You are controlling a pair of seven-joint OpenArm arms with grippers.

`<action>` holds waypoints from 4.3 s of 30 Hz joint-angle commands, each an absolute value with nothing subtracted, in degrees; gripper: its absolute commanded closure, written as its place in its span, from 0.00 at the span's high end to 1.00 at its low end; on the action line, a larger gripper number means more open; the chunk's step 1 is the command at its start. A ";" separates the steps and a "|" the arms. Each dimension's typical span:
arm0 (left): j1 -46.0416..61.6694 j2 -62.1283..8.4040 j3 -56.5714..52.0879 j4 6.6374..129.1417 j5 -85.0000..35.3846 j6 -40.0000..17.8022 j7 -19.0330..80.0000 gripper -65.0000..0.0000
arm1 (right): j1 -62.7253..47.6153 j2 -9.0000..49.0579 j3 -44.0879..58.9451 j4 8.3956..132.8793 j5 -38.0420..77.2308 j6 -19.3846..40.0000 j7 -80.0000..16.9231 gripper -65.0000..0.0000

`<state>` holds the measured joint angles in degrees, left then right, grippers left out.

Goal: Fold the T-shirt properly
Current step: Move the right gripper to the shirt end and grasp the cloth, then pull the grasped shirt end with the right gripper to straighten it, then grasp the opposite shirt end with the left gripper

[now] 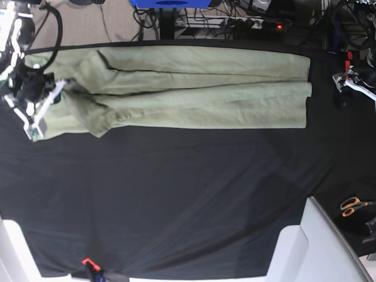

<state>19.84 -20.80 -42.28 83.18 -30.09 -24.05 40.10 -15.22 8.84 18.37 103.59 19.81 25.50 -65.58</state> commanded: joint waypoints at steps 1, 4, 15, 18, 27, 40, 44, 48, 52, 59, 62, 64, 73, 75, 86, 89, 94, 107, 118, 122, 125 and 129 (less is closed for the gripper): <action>19.65 -22.02 -42.68 84.09 -30.55 -24.13 38.99 0.99 | -15.52 9.45 18.59 105.80 20.35 25.71 -65.10 0.00; 19.65 -22.11 -42.68 84.09 -30.55 -24.13 38.99 0.99 | -18.24 9.45 18.59 108.44 20.35 25.71 -65.10 0.00; 19.65 -22.20 -42.68 84.09 -30.55 -24.13 38.99 0.99 | -22.73 9.63 18.59 108.70 20.09 25.71 -63.69 0.00; 19.65 -22.11 -42.68 84.09 -30.55 -24.13 38.99 0.99 | -21.49 9.80 18.51 108.62 20.00 25.63 -64.22 0.00; 19.65 -22.11 -42.59 84.09 -30.55 -24.13 39.08 0.99 | -12.70 10.42 18.42 96.84 19.91 25.54 -63.69 0.00; 19.74 -22.11 -37.41 84.09 -30.46 -24.13 38.99 0.99 | -10.77 10.24 21.14 97.63 14.81 25.54 -59.12 0.72; 19.65 -22.11 -37.32 84.09 -30.46 -24.13 38.99 0.99 | -5.67 12.26 24.22 95.52 14.73 25.54 -53.76 0.71; 19.74 -22.11 -37.32 84.18 -30.46 -24.13 38.99 0.99 | 3.82 16.13 24.40 81.27 14.73 25.54 -53.32 0.70; 20.09 -22.11 -37.41 84.09 -30.46 -24.13 38.99 0.99 | 10.86 18.33 24.40 69.05 14.73 25.54 -53.14 0.70; 20.18 -22.11 -37.58 84.09 -30.46 -24.13 38.99 0.99 | 15.34 18.24 24.22 59.56 14.73 25.54 -50.77 0.64; 20.26 -22.11 -37.67 84.09 -30.46 -24.13 38.99 0.99 | 15.34 18.24 24.13 55.87 14.73 25.45 -48.04 0.51; 20.26 -22.20 -37.76 84.09 -30.46 -24.13 38.99 0.99 | 15.34 18.24 24.13 53.58 14.73 25.45 -46.73 0.47; 20.26 -22.37 -37.76 84.09 -30.46 -24.13 38.99 0.99 | 15.34 18.24 24.13 50.15 14.73 25.45 -44.00 0.40; 20.26 -22.37 -37.67 84.09 -30.46 -24.13 38.99 0.99 | 15.34 18.24 24.13 50.24 14.73 25.45 -44.00 0.26; 20.26 -22.20 -37.32 84.09 -30.46 -24.13 38.99 0.99 | 16.04 18.33 24.48 50.59 14.99 18.68 -43.91 0.12; 20.26 -22.20 -37.32 84.09 -30.46 -24.13 38.99 0.99 | 16.04 18.33 24.48 50.59 15.08 17.45 -43.91 0.12; 20.26 -22.20 -37.49 84.09 -30.46 -24.13 38.99 0.99 | 16.13 17.98 27.74 50.59 15.08 17.36 -43.21 0.12; 20.35 -22.37 -34.86 84.09 -30.46 -24.13 38.99 0.99 | 10.86 17.80 30.90 61.67 14.90 17.36 -38.90 0.65; 20.00 -21.93 -34.42 77.93 -39.60 -40.00 39.16 1.00 | -14.81 4.62 39.60 92.00 15.08 17.80 -25.27 0.67; 19.38 -20.18 -34.42 73.27 -39.60 -40.00 38.99 1.00 | -19.38 3.30 39.60 90.51 15.08 17.80 -20.26 0.67; 18.51 -19.03 -34.42 70.99 -38.81 -40.00 38.90 1.00 | -20.35 3.03 39.60 89.98 15.08 17.80 -19.65 0.67; 16.04 -16.48 -34.15 69.14 -34.95 -40.00 38.90 1.00 | -21.05 2.95 39.52 90.07 15.08 17.80 -19.65 0.67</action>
<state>16.21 -16.08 -34.09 68.71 -35.18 -39.51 38.61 -20.86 2.26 39.24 88.92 14.74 17.82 -21.02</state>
